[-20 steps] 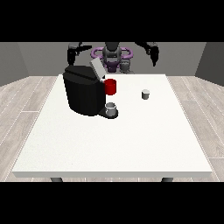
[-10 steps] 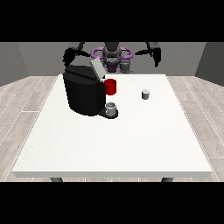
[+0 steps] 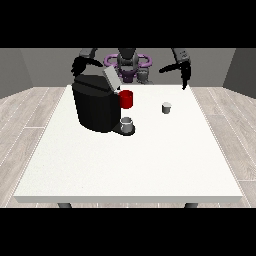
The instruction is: Insert the coffee pod into the coffee machine and close the lid
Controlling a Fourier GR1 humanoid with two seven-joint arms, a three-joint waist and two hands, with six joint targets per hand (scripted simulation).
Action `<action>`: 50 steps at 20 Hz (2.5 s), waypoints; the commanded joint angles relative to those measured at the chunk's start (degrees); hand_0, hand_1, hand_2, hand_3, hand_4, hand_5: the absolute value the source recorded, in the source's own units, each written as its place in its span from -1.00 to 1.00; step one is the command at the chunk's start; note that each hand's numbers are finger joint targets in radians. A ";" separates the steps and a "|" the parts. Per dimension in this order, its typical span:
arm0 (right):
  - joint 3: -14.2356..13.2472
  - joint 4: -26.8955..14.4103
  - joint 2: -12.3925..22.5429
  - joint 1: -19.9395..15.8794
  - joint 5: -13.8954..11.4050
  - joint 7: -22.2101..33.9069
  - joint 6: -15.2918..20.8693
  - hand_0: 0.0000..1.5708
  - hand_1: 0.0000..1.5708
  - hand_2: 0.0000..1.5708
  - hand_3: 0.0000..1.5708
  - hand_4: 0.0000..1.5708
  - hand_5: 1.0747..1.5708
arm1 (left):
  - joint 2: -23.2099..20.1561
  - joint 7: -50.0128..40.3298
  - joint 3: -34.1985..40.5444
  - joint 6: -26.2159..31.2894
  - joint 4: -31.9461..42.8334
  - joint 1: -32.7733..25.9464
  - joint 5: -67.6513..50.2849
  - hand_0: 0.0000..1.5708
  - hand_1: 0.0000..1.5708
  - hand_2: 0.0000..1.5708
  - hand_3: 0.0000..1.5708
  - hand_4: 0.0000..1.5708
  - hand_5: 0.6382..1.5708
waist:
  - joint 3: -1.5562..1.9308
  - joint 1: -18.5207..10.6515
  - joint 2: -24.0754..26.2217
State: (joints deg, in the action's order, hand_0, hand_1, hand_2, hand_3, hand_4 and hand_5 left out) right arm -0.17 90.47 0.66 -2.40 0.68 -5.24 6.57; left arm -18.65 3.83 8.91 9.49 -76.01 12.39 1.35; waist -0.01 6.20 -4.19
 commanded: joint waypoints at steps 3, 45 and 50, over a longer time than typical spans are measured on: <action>-0.86 -1.97 -0.21 -2.61 1.21 -0.67 -0.34 -1.00 -1.00 -1.00 -1.00 -0.64 1.00 | -2.41 -0.67 0.67 2.25 8.50 4.89 1.61 -1.00 -1.00 -1.00 -1.00 -1.00 1.00 | 0.00 0.37 -3.77; 0.44 -5.97 -0.31 -5.84 -1.95 3.03 3.40 -1.00 -1.00 -1.00 -1.00 -0.36 1.00 | -3.82 12.81 -4.08 -18.14 44.08 18.94 28.52 0.05 0.05 0.24 -0.06 -0.50 1.00 | -0.02 3.66 -5.49; -2.95 -12.83 0.26 -11.58 0.14 0.86 2.78 -1.00 -1.00 -1.00 -1.00 -0.38 1.00 | -2.87 8.76 -8.09 -19.38 42.84 22.90 33.79 0.18 0.18 0.32 0.04 -0.64 1.00 | 0.01 1.86 -7.79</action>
State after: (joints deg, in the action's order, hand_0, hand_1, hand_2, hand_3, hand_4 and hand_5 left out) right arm -1.93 80.62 1.27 -11.53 0.59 -3.61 8.46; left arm -22.80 15.48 3.07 -8.59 -33.51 33.42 31.89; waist 0.02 8.81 -11.36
